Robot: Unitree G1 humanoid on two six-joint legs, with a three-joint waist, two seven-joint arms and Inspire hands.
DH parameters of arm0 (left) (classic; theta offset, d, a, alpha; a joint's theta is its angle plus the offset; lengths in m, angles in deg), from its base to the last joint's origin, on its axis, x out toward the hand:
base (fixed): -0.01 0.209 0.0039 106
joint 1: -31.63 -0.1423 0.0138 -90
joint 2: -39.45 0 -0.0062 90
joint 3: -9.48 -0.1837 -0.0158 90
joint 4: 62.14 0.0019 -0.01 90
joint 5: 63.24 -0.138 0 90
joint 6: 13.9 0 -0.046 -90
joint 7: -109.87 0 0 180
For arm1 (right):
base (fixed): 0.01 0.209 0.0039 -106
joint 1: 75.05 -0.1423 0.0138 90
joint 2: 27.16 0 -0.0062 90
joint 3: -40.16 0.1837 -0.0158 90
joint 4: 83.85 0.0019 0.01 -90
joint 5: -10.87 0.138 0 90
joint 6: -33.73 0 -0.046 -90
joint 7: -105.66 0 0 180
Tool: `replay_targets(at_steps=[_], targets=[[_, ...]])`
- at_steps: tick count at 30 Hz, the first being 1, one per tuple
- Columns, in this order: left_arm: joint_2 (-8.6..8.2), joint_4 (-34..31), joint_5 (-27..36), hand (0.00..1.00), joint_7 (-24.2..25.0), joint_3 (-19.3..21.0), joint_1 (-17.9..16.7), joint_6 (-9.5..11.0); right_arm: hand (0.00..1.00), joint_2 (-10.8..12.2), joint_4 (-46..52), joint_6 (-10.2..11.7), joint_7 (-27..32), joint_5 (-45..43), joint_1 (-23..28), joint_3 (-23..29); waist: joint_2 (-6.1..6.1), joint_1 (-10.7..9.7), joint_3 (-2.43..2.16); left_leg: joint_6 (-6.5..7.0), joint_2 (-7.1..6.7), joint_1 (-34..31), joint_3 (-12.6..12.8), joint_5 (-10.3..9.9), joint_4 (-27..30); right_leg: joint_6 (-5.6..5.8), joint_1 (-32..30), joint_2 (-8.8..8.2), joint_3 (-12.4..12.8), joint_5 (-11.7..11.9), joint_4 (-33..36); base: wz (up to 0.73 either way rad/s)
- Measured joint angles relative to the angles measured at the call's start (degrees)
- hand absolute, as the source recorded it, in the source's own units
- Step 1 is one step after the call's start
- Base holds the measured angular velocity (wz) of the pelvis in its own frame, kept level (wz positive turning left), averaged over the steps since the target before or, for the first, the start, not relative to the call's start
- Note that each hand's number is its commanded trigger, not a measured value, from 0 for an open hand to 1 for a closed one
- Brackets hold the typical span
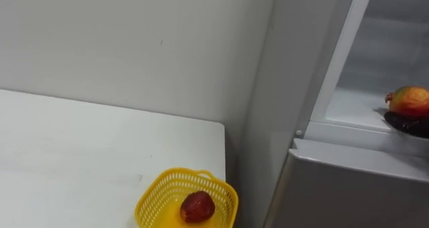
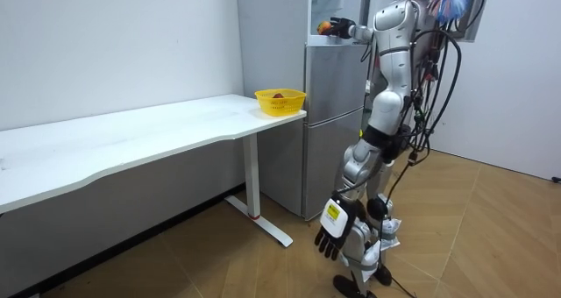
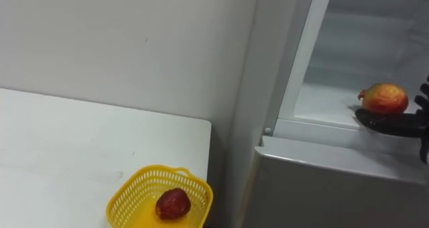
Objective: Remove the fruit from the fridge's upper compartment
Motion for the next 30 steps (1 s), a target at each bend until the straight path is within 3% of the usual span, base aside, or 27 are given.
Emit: replay_targets(at_steps=[6,9,12,13,14,15,30], targets=[[0.67,0.03,0.0,0.0,0.0,0.01,-0.42,0.0,0.0,-0.71,-0.53,-0.01,0.19,-1.85,-0.67,-1.97,0.02,0.17,0.23,-0.07,0.14,-0.81,-0.02,0.05,0.72,-0.18,-0.75,-0.04,0.07,0.11,0.61,0.0],[0.68,0.01,0.0,0.0,0.15,-0.01,-0.44,0.11,0.0,-0.76,-0.53,0.01,-0.38,-1.97,-0.67,-2.54,-0.22,0.41,0.55,-0.15,0.14,-0.67,-0.02,0.12,0.77,-0.2,-0.8,-0.06,0.2,0.09,0.92,0.0],[0.67,0.01,0.0,0.0,0.21,-0.03,-0.43,0.31,0.0,-1.07,-0.54,0.08,-0.94,-1.99,-0.67,-3.63,-0.4,0.51,0.53,-0.19,0.12,-0.64,0.01,0.15,0.8,-0.24,-0.81,-0.05,0.25,0.06,0.88,0.0],[0.68,0.01,0.0,0.0,0.2,-0.04,-0.42,0.39,0.25,-1.12,-0.54,0.16,-1.03,-1.98,-0.67,-3.83,-0.44,0.56,0.52,-0.2,0.11,-0.6,0.04,0.16,0.79,-0.29,-0.79,-0.06,0.25,0.04,0.88,-0.04],[0.67,0.01,0.0,0.0,0.21,-0.04,-0.42,0.54,0.56,-1.18,-0.54,0.3,-1.17,-1.98,-0.67,-4.11,-0.47,0.69,0.53,-0.21,0.1,-0.46,0.13,0.17,0.78,-0.38,-0.72,-0.06,0.26,-0.03,0.87,-0.06],[0.68,0.01,0.01,0.0,0.28,-0.16,-0.32,0.63,1.0,-1.26,-0.54,0.35,-1.38,-2.0,-0.68,-4.34,-0.47,0.95,0.54,-0.23,0.1,-0.33,0.23,0.19,0.75,-0.5,-0.68,-0.11,0.24,-0.12,0.93,-0.06],[0.72,0.1,0.05,0.0,1.41,-0.29,1.06,1.19,1.0,-1.71,-0.62,1.03,-5.32,-6.42,-2.48,-6.58,-1.3,1.62,0.5,-0.75,0.15,0.19,-0.3,0.53,-0.11,-0.81,-0.6,-0.06,-0.19,-0.72,0.87,0.01]])
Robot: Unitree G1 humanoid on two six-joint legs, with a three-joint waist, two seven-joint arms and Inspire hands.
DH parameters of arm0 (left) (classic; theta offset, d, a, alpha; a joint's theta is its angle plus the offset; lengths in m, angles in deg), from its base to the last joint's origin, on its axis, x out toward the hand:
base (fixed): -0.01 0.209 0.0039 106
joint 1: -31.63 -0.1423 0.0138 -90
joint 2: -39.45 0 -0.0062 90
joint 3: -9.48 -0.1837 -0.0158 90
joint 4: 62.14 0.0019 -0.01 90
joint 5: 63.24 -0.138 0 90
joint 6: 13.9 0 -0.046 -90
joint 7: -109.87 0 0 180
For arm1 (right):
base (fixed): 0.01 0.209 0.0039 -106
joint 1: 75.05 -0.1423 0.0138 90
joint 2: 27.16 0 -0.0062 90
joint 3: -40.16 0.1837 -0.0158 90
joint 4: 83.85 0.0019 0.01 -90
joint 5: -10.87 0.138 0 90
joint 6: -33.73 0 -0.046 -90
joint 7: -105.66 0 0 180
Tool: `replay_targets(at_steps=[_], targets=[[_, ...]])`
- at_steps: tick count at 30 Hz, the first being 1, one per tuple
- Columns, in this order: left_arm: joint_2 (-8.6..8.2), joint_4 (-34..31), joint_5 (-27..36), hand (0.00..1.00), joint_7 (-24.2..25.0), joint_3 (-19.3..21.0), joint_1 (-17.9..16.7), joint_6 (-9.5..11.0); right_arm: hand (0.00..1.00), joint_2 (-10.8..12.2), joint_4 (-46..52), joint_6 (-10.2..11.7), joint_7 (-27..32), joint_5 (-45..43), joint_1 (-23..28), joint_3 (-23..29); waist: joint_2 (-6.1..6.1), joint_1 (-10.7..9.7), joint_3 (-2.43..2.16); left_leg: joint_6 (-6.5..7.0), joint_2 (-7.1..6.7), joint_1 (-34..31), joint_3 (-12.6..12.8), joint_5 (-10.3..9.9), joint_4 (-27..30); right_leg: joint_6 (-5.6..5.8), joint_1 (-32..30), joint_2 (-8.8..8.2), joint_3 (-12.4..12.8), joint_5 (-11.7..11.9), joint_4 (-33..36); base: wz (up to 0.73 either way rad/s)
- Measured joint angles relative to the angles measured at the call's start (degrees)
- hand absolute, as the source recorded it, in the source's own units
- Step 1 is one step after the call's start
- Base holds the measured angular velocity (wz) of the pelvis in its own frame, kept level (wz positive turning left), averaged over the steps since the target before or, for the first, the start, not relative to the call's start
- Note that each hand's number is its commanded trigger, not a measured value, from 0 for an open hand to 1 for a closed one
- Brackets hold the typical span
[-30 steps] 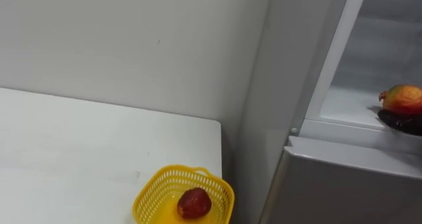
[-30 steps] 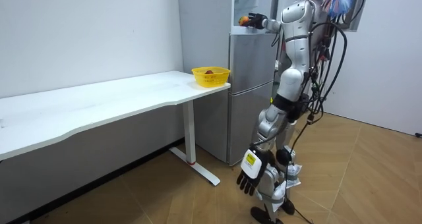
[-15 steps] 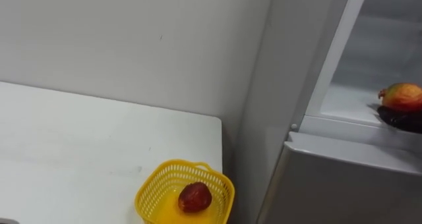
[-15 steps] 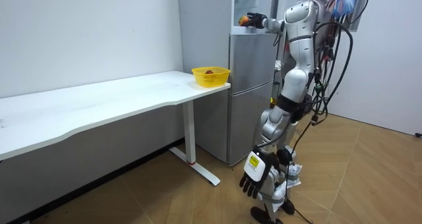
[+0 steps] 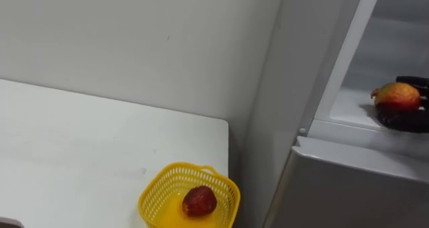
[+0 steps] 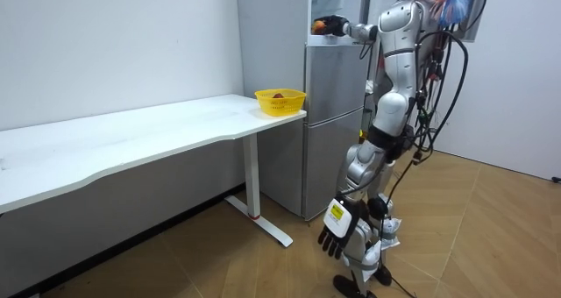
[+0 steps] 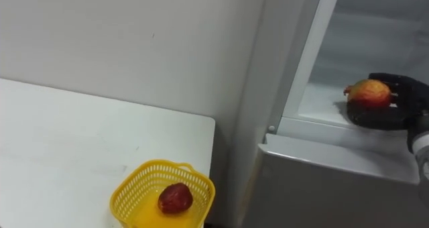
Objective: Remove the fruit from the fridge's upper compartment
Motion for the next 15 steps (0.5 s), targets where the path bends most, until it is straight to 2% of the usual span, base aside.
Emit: replay_targets(at_steps=[15], targets=[[0.0,0.08,0.58,0.0,-0.16,-0.02,0.55,0.05,1.0,-0.13,-0.96,0.09,-0.41,5.31,-0.45,0.11,0.15,-0.75,0.04,-0.05,-0.05,0.14,-0.45,0.0,-0.16,0.01,1.3,0.03,-1.33,0.0,-1.0,0.03]])
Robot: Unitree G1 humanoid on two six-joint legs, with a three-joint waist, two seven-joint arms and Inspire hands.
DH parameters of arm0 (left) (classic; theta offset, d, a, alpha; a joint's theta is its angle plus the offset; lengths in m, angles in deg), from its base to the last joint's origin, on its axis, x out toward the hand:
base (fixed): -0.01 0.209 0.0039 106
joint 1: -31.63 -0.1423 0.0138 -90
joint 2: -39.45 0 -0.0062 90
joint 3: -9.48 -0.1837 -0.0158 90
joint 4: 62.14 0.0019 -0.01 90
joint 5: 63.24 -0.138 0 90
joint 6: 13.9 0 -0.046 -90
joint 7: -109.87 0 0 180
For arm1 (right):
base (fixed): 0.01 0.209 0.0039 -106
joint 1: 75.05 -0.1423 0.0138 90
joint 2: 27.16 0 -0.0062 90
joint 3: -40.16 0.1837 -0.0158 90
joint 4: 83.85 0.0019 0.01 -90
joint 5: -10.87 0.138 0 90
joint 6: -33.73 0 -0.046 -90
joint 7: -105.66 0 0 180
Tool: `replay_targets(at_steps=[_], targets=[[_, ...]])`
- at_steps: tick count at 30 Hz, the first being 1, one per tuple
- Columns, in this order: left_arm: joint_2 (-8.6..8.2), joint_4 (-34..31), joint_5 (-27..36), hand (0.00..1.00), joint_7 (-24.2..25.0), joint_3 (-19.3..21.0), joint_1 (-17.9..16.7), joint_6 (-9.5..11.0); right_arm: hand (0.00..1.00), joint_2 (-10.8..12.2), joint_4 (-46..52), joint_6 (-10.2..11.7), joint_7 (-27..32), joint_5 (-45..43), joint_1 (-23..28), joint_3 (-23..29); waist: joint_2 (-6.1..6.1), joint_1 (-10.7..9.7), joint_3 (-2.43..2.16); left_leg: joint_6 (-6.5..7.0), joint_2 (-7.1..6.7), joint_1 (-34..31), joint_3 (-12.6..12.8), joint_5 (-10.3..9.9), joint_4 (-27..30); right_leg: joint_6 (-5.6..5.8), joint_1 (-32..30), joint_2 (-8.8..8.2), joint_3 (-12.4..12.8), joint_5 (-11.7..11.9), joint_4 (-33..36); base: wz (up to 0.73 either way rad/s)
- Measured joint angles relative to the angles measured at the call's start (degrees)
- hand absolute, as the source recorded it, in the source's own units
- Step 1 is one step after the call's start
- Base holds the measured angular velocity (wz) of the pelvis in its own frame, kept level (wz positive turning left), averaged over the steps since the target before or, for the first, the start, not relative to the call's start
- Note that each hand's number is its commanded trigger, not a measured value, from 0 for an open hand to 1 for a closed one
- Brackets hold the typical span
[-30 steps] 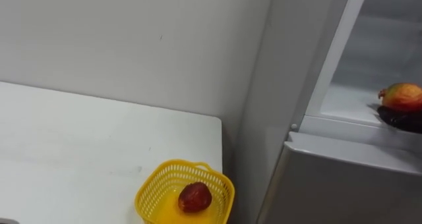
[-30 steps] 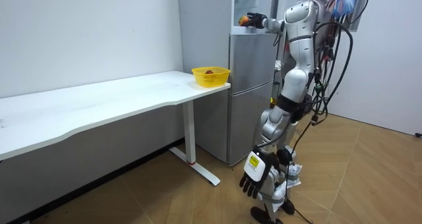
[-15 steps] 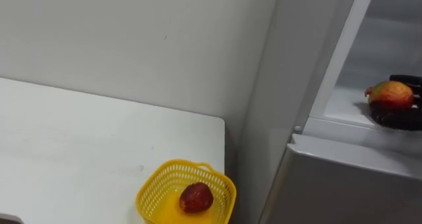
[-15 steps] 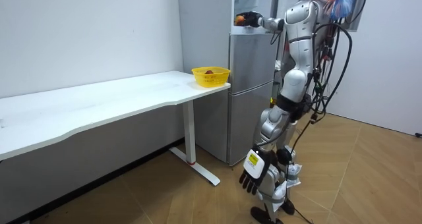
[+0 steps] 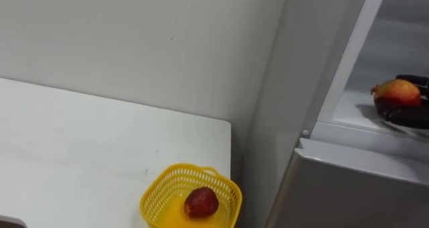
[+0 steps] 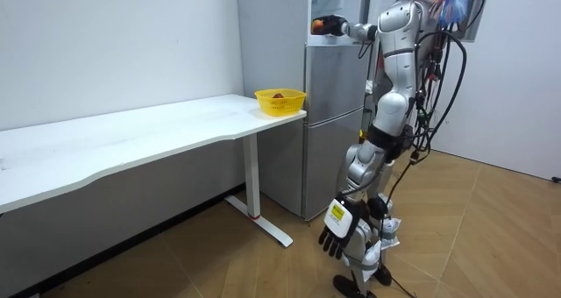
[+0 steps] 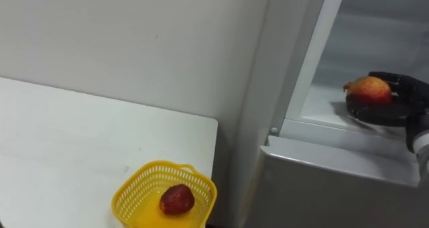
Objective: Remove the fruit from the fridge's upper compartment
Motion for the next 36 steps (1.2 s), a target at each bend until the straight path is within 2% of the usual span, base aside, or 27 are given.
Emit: replay_targets(at_steps=[4,10,13,17,19,21,24,27,29,31,32,36], targets=[[-0.2,-0.01,-0.06,0.0,-0.17,0.05,0.07,-0.03,1.0,0.02,1.17,-0.16,0.68,-0.35,0.01,0.0,0.25,-0.2,-0.14,0.01,-0.01,0.29,0.26,0.01,-0.4,0.01,-0.02,-0.01,0.36,0.0,0.01,-0.03],[-0.47,-0.3,-0.5,0.0,-0.33,0.11,0.59,-0.07,1.0,0.09,9.54,-0.54,3.96,-0.81,0.33,0.0,2.28,-0.87,-0.63,-0.02,0.03,1.17,0.76,0.11,-1.18,0.1,0.45,0.25,1.17,0.12,-0.83,-0.05],[-0.48,-0.47,-0.48,0.0,-1.76,0.08,0.89,-0.02,1.0,0.39,15.73,-0.51,7.35,-0.76,2.04,0.45,2.9,-1.0,-0.33,-0.07,0.14,1.9,0.78,0.15,-1.21,0.1,0.9,0.35,1.23,0.11,-0.88,0.0],[-1.38,-0.32,-0.47,0.0,-2.91,0.05,1.68,0.0,1.0,2.89,27.46,-0.4,10.89,-3.28,8.37,2.69,3.35,-0.94,-0.12,-0.09,0.19,2.19,1.05,0.15,-1.27,0.11,1.25,0.36,1.54,0.11,-0.89,-0.03],[-1.72,-0.06,-0.39,0.0,-2.91,0.0,2.15,0.06,1.0,5.61,33.67,-0.38,13.2,-6.99,11.13,3.03,3.75,-1.05,0.03,-0.1,0.22,2.19,1.21,0.12,-1.53,0.1,1.15,0.36,1.59,0.11,-0.82,-0.04],[-2.19,-0.07,-0.36,0.0,-2.96,-0.04,2.43,0.06,1.0,7.23,36.72,-0.35,14.53,-8.12,12.0,3.06,4.15,-1.38,0.05,-0.06,0.21,2.25,1.33,0.09,-1.97,0.11,1.01,0.32,1.74,0.12,-0.71,-0.02],[-3.25,0.09,-0.37,0.0,-3.69,-0.33,2.57,0.21,1.0,7.68,42.05,-0.35,17.12,-13.13,14.08,3.09,4.78,-1.3,-0.29,-0.01,0.2,2.48,1.68,0.07,-2.14,0.14,0.71,0.24,2.4,0.13,0.02,-0.09],[-3.36,0.68,-0.39,0.0,-4.02,-0.39,2.19,0.29,1.0,7.79,48.76,0.33,18.75,-17.52,16.82,3.08,4.99,-1.0,-0.46,-0.01,0.29,2.86,2.05,0.08,-2.27,0.15,0.75,0.28,2.84,0.12,0.22,-0.08],[-3.41,0.85,-0.08,0.0,-4.17,-0.44,2.04,0.29,1.0,8.05,51.48,0.67,19.47,-20.61,17.5,3.13,5.0,-1.36,-0.47,-0.01,0.3,2.9,2.29,0.08,-2.16,0.14,0.74,0.35,3.24,0.12,0.16,-0.06],[-3.52,2.29,0.66,0.0,-4.89,-0.96,2.19,0.66,1.0,10.29,55.95,0.98,21.29,-24.02,18.2,3.58,5.09,-2.11,-0.43,-0.01,0.27,2.88,2.52,0.08,-1.96,0.14,0.86,0.37,3.37,0.12,0.04,-0.02],[-3.58,2.72,0.66,0.0,-5.1,-0.97,2.29,0.72,1.0,10.61,57.08,1.33,21.81,-24.84,18.55,3.6,5.08,-2.24,-0.43,-0.01,0.27,2.89,2.66,0.08,-1.95,0.14,0.87,0.37,3.39,0.11,0.0,0.0],[-3.68,4.64,0.72,0.0,-6.0,-1.04,2.79,1.23,1.0,11.69,62.52,3.51,23.74,-30.55,20.96,4.17,5.09,-2.53,-0.38,0.0,0.36,3.06,3.06,0.08,-1.93,0.18,1.13,0.48,3.64,0.2,-0.76,-0.01]])
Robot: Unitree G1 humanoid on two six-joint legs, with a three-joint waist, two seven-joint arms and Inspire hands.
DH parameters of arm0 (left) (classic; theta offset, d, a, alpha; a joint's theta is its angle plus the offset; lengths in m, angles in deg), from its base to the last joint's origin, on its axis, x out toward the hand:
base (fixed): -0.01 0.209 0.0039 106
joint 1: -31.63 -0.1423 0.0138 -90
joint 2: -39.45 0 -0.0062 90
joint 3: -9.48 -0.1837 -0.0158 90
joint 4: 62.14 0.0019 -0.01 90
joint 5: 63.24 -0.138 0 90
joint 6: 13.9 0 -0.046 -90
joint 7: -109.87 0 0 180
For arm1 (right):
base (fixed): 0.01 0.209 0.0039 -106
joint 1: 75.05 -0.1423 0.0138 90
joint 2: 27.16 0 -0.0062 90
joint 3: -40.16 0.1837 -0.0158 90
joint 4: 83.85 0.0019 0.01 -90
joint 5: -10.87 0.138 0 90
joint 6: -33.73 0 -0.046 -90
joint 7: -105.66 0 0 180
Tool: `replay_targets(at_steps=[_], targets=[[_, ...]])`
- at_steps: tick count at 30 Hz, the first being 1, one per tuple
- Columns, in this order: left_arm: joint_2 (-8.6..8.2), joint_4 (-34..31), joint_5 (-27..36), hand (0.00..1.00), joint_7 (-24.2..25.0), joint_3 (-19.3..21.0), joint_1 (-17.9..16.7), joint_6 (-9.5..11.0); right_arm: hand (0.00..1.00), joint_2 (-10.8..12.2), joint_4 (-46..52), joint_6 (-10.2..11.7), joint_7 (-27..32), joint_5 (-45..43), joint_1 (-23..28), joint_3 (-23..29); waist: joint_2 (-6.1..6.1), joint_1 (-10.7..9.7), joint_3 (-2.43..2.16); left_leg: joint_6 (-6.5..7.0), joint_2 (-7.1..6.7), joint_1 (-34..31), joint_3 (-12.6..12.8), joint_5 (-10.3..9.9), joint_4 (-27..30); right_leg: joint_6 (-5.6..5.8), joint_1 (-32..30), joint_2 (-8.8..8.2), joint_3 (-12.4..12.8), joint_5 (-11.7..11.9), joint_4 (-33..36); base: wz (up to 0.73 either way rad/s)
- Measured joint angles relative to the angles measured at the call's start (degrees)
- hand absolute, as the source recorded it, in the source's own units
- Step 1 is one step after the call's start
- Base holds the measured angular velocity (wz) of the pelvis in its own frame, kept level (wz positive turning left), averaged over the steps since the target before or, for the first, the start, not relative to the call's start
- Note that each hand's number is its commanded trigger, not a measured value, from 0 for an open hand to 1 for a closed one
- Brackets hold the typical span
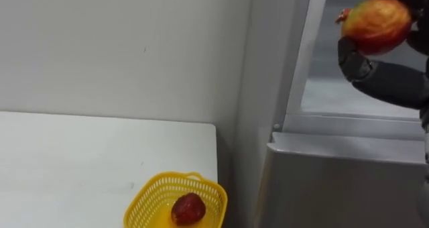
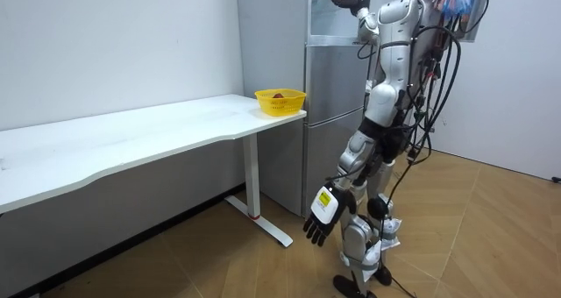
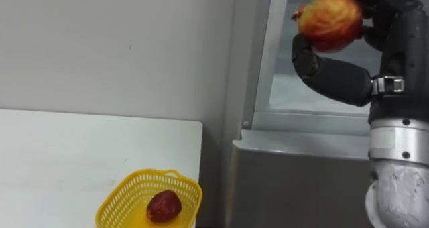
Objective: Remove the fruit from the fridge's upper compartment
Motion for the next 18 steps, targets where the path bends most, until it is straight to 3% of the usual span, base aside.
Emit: replay_targets(at_steps=[10,14,18], targets=[[-0.13,2.88,-0.03,0.0,-0.34,-1.35,2.13,1.18,1.0,2.21,8.86,2.34,-0.23,-16.98,2.43,-0.24,-0.12,0.45,0.08,-0.02,0.1,0.82,0.6,0.0,-1.38,0.03,-0.05,0.31,1.27,-0.03,-0.1,-0.05],[-0.15,3.5,0.0,0.0,-0.27,-3.8,3.51,1.74,1.0,2.7,9.93,4.22,-1.55,-23.79,2.46,-3.71,-0.27,0.7,0.1,-0.02,0.1,0.82,0.71,0.01,-1.41,0.04,-0.25,0.35,1.39,-0.02,-0.09,-0.01],[-0.1,5.3,1.45,0.0,-0.14,-6.27,5.79,3.3,1.0,3.28,10.09,4.7,-5.29,-24.83,2.48,-8.84,-0.59,2.81,0.11,-0.03,0.14,0.89,0.67,0.01,-1.43,0.05,-0.29,0.37,1.29,-0.01,0.09,0.0]])
